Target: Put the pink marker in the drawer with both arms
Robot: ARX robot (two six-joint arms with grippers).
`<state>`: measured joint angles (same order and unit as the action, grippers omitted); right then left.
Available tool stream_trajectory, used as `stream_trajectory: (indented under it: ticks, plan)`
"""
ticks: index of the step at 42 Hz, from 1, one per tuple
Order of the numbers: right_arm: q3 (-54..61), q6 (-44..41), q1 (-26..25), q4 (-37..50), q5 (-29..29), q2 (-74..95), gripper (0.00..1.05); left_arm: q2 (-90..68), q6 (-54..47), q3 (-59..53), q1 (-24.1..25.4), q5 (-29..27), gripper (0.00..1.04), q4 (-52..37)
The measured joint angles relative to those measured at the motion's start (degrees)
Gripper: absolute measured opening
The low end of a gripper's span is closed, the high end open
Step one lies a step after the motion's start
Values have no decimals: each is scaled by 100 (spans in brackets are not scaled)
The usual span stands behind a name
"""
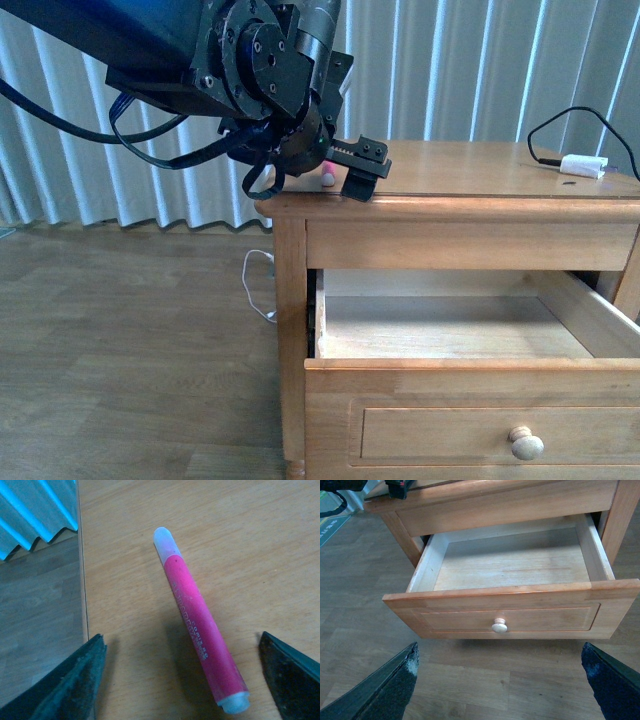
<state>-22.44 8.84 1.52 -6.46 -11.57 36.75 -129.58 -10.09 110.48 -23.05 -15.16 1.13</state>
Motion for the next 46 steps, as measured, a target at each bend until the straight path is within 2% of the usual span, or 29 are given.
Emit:
stream_trajectory:
  ticks: [6, 18, 27, 37, 46]
  plan:
    - [0, 0, 0, 0, 0, 0, 96, -7, -31, 0, 0, -2, 75, 39]
    - [0, 0, 0, 0, 0, 0, 96, 74, -122, -289, 35, 72, 17, -155]
    - [0, 0, 0, 0, 0, 0, 96, 505, -382, -997, 160, 505, 15, -592]
    - [0, 0, 0, 0, 0, 0, 96, 1801, -754, -2756, 306, 1947, 15, -1182]
    - [0, 0, 0, 0, 0, 0, 96, 2983, -1064, -3860, 297, 2787, 15, -1381]
